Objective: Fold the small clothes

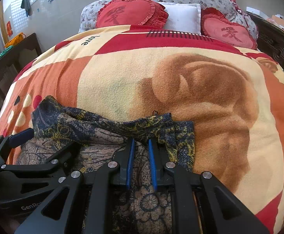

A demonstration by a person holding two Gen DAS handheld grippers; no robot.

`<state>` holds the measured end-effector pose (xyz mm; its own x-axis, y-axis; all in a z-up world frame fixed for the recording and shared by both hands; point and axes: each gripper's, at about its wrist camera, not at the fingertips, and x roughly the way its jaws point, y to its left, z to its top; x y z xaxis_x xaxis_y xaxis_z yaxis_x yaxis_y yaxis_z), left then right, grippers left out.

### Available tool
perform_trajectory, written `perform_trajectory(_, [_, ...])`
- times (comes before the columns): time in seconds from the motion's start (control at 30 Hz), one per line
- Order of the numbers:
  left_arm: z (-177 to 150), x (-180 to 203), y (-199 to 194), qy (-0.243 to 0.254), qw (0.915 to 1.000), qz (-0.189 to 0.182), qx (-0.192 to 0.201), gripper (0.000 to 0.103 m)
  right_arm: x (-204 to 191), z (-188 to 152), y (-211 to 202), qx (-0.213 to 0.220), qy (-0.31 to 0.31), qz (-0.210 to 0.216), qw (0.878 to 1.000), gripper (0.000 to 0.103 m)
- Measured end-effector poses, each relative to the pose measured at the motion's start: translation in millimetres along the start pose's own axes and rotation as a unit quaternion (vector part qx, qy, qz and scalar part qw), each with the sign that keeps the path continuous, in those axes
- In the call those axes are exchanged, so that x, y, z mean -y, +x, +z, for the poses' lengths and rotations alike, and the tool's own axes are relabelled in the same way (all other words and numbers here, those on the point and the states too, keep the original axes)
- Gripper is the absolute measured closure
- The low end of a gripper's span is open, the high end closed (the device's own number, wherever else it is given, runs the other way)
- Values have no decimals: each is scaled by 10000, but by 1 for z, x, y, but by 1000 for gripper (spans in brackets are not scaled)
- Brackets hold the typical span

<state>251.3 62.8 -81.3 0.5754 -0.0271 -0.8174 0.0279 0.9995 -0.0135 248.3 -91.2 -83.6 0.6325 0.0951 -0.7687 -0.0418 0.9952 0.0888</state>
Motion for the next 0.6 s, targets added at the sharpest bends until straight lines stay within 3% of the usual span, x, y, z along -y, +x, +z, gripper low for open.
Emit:
perform_trajectory(0.3, [4, 2, 4, 59, 9999, 119, -47, 1, -1, 0, 0, -17, -19, -42, 10000, 72])
perform_trajectory(0.37, [4, 4, 4, 105, 9998, 180, -48, 1, 4, 6, -7, -264, 75, 86, 9996, 72])
perform_trajectory(0.47, [5, 7, -3, 208, 9995, 217, -123, 0, 21, 4, -53, -123, 445, 130, 9988, 72])
perform_trajectory(0.53, [4, 8, -22, 251, 9992, 285, -159, 0, 30, -5, -87, -14, 371, 131, 9992, 71])
perform_trajectory(0.6, [-9, 8, -65, 237, 9996, 119, 48, 0, 38, -20, -121, 74, 269, 88, 9996, 71])
